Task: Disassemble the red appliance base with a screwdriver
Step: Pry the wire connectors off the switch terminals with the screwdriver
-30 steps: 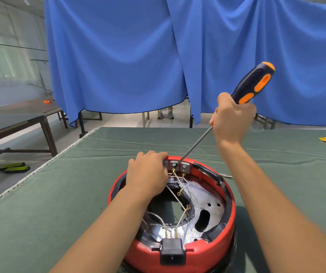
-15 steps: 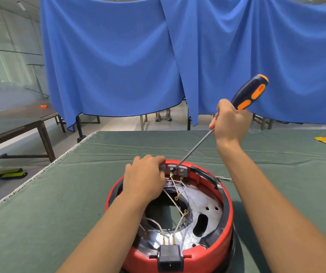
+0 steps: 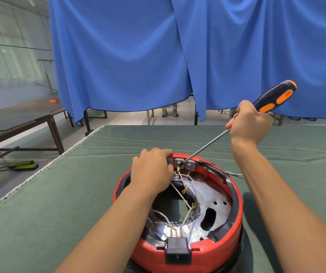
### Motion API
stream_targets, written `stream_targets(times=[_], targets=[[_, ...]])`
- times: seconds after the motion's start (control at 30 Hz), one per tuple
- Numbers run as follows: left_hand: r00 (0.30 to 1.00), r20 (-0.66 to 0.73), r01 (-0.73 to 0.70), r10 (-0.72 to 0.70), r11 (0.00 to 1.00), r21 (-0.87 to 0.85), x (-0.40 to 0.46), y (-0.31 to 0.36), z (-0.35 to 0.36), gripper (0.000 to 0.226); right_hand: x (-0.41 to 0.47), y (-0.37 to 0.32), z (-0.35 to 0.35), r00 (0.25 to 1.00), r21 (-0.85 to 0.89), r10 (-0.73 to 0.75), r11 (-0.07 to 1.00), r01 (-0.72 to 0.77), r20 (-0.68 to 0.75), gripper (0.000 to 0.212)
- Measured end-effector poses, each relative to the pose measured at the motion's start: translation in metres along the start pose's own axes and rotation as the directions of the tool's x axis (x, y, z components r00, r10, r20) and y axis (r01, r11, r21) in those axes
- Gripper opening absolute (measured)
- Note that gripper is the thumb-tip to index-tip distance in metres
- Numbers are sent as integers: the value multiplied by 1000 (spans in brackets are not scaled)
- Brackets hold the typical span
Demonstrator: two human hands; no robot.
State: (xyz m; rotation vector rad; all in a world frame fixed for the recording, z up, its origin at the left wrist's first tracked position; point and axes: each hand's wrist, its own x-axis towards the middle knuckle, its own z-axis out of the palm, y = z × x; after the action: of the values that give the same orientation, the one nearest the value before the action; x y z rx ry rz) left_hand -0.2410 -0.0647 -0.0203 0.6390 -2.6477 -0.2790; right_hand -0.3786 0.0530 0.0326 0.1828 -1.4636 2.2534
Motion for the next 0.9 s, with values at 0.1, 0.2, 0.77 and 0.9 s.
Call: stream_targets(times=[0.1,0.2,0.77,0.9], targets=[[1000,-13,1,-1,1000,5,0,-2,1,38,9,4,5,999,-21,44,999,-44,-4,19],[1000,-19,-5,5,1000,-1,-1,-1,2,38,8,14,11,995,-119,98,988,-94,25,17],[989,-35,138,-146,975,-174,1,-4,1,35,-15,-24,-2,992,164,-49,986,29,120,30],[985,-58,152,-163,975,-160,-2,-6,0,38,-21,-24,-4,991,170,-54,985,32,123,24]])
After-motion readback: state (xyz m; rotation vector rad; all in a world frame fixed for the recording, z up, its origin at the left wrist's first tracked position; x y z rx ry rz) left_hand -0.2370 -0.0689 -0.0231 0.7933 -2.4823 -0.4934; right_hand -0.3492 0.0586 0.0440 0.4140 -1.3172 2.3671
